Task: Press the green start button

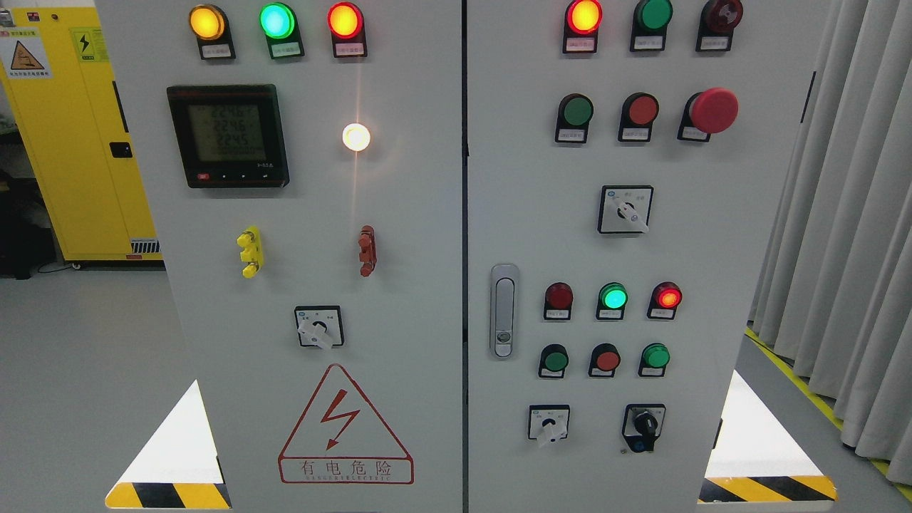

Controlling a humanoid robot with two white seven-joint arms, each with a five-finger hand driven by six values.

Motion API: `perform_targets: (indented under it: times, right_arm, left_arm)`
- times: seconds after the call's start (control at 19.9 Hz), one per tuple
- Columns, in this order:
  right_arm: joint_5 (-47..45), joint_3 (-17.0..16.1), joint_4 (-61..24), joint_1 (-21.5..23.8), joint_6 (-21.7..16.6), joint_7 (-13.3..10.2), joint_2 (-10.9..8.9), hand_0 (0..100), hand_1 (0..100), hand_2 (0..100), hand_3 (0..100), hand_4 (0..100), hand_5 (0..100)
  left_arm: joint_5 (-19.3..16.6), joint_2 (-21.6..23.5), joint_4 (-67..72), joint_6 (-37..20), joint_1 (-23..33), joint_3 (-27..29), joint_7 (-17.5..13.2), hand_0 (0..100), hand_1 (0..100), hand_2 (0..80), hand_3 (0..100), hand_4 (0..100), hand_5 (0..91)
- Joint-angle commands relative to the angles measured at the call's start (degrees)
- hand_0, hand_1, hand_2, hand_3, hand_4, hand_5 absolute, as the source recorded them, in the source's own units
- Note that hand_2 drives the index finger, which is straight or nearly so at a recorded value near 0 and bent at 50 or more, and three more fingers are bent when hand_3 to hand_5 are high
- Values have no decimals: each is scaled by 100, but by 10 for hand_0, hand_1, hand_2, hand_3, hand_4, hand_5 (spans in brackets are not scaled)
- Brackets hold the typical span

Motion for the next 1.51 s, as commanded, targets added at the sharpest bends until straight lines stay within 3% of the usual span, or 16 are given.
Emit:
perform_targets:
  times: [0.0, 0.25, 0.96, 1.31, 1.46]
  right_arm:
    - [388, -156, -673, -574, 23, 39, -11, 284, 672, 0, 731, 755, 653]
    - [547, -112, -550, -952, 40, 461, 15, 300, 703, 2, 754, 778, 707]
    - [679, -85, 162, -1796, 67, 584, 24, 314, 705, 0, 757, 773, 706]
    - [688, -42, 285, -1981, 75, 593, 24, 318, 704, 0, 754, 767, 702]
    - [679, -6, 329, -2008, 145, 768, 24, 319, 702, 0, 752, 764, 701]
  left_arm:
    - [0, -51, -158, 4, -97, -4, -3, 120, 556, 0, 0, 0, 0]
    - [0, -51, -158, 4, -97, -4, -3, 120, 556, 0, 0, 0, 0]
    - [0, -51, -158, 4, -97, -4, -3, 120, 556, 0, 0, 0, 0]
    - [0, -51, -158, 4, -97, -4, -3, 120, 556, 0, 0, 0, 0]
    - [0, -51, -158, 4, -97, -4, -3, 120, 556, 0, 0, 0, 0]
